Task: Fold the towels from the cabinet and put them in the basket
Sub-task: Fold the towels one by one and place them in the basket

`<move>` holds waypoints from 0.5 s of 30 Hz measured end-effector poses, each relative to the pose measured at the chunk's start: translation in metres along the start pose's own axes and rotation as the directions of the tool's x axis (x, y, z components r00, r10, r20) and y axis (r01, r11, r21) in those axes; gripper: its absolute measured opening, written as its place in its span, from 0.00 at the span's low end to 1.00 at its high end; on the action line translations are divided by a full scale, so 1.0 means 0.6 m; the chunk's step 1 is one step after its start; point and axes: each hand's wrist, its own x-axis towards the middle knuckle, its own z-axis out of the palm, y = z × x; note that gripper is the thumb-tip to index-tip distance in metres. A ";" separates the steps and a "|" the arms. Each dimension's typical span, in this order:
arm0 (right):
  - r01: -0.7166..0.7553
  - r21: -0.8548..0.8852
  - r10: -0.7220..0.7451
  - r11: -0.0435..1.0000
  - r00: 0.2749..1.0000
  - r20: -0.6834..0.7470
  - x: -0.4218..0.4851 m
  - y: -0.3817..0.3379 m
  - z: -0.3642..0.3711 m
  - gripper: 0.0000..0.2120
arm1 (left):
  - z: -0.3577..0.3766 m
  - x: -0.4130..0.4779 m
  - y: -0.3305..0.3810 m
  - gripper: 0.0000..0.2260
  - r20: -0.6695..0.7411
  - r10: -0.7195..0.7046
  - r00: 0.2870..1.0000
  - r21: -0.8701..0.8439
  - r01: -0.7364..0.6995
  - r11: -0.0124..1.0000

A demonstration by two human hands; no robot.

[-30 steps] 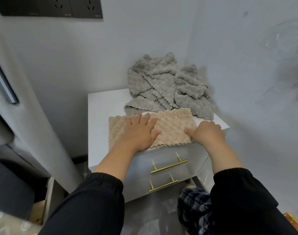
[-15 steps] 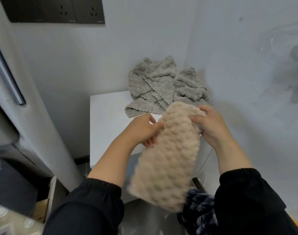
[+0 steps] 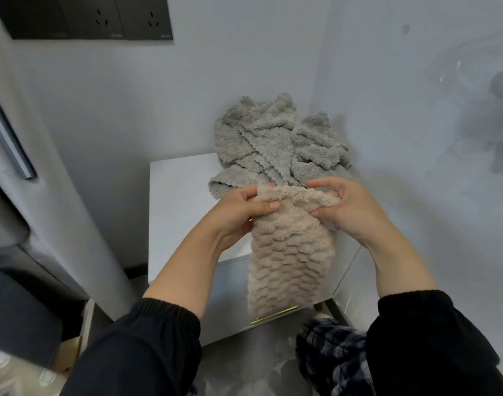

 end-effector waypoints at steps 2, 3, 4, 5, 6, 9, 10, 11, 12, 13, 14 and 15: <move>0.031 -0.007 -0.031 0.999 1.000 0.003 -0.002 -0.005 0.005 0.25 | -0.002 -0.002 -0.003 0.12 0.024 -0.005 1.000 0.055 0.004 0.998; 0.042 -0.029 -0.042 0.999 0.999 0.008 -0.002 -0.008 0.007 0.25 | -0.003 -0.003 -0.005 0.09 0.009 0.000 1.000 0.094 -0.001 0.996; 0.042 -0.057 -0.042 0.997 0.999 0.003 -0.003 -0.012 0.009 0.23 | -0.004 -0.003 -0.006 0.07 -0.022 0.016 1.000 0.126 -0.013 0.992; 0.025 -0.076 -0.026 0.997 0.999 -0.021 0.000 -0.012 0.011 0.22 | -0.005 -0.005 -0.006 0.05 -0.063 0.041 0.997 0.149 -0.031 0.988; -0.002 -0.074 -0.002 0.997 0.999 -0.053 0.001 -0.011 0.011 0.20 | -0.008 -0.006 -0.006 0.02 -0.105 0.075 0.992 0.183 -0.055 0.982; -0.095 -0.011 0.094 0.995 0.992 -0.079 0.004 -0.003 0.007 0.20 | -0.011 -0.011 0.000 0.07 -0.194 0.179 0.965 0.325 -0.109 0.939; -0.118 0.026 0.120 0.993 0.991 -0.058 0.003 -0.001 0.005 0.18 | -0.009 -0.014 0.000 0.08 -0.204 0.202 0.958 0.364 -0.118 0.924; -0.129 0.060 0.131 0.990 0.991 -0.036 0.004 0.001 0.004 0.14 | -0.008 -0.017 0.001 0.08 -0.212 0.218 0.953 0.400 -0.119 0.909; -0.131 0.079 0.133 0.988 0.991 -0.024 0.003 0.001 0.004 0.11 | -0.008 -0.018 0.001 0.08 -0.219 0.229 0.948 0.430 -0.117 0.895; -0.127 0.070 0.129 0.989 0.991 -0.024 0.003 0.003 0.003 0.08 | -0.010 -0.021 0.003 0.07 -0.227 0.234 0.945 0.457 -0.109 0.883; -0.118 0.043 0.120 0.992 0.992 -0.036 0.004 0.006 0.002 0.07 | -0.014 -0.022 0.007 0.05 -0.223 0.238 0.945 0.492 -0.101 0.864; -0.107 0.002 0.106 0.994 0.993 -0.054 0.006 0.010 0.002 0.11 | -0.020 -0.024 0.012 0.03 -0.200 0.239 0.950 0.550 -0.093 0.830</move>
